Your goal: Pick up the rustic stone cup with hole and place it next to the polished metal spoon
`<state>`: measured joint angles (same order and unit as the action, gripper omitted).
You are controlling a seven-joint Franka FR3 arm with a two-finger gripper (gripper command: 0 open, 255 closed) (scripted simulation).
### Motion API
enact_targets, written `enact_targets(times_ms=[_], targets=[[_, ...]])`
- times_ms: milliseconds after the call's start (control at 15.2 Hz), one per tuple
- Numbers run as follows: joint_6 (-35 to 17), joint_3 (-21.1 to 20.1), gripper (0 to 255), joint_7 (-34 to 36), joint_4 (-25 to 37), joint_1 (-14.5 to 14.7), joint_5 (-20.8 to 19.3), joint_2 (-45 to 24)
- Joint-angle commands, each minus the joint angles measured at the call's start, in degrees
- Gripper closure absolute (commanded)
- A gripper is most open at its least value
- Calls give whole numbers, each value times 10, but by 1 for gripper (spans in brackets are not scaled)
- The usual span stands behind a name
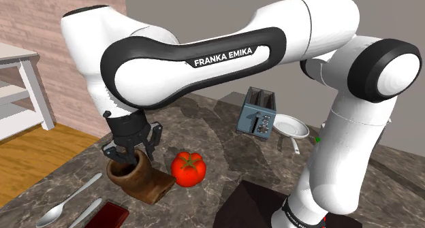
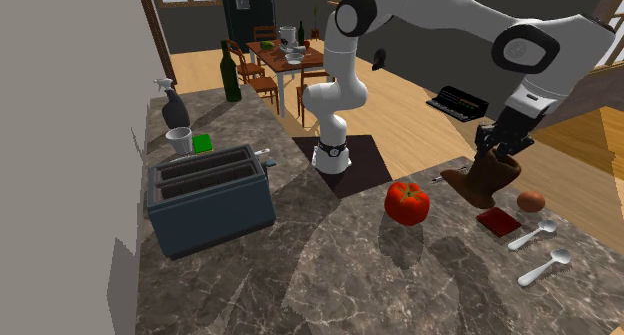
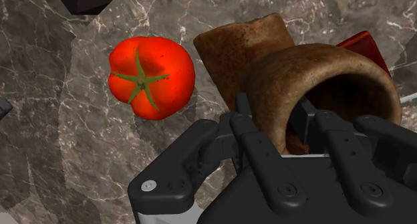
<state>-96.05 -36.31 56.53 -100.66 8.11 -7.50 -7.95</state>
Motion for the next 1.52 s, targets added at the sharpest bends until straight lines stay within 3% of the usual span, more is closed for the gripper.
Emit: enact_targets(times_ms=[0,990,1452], targets=[[-16,0,255,3,-12,0,-3,-4],[-121,6,255,24,-90,4,-28,-39],[-121,6,255,24,-90,5,-28,-39]])
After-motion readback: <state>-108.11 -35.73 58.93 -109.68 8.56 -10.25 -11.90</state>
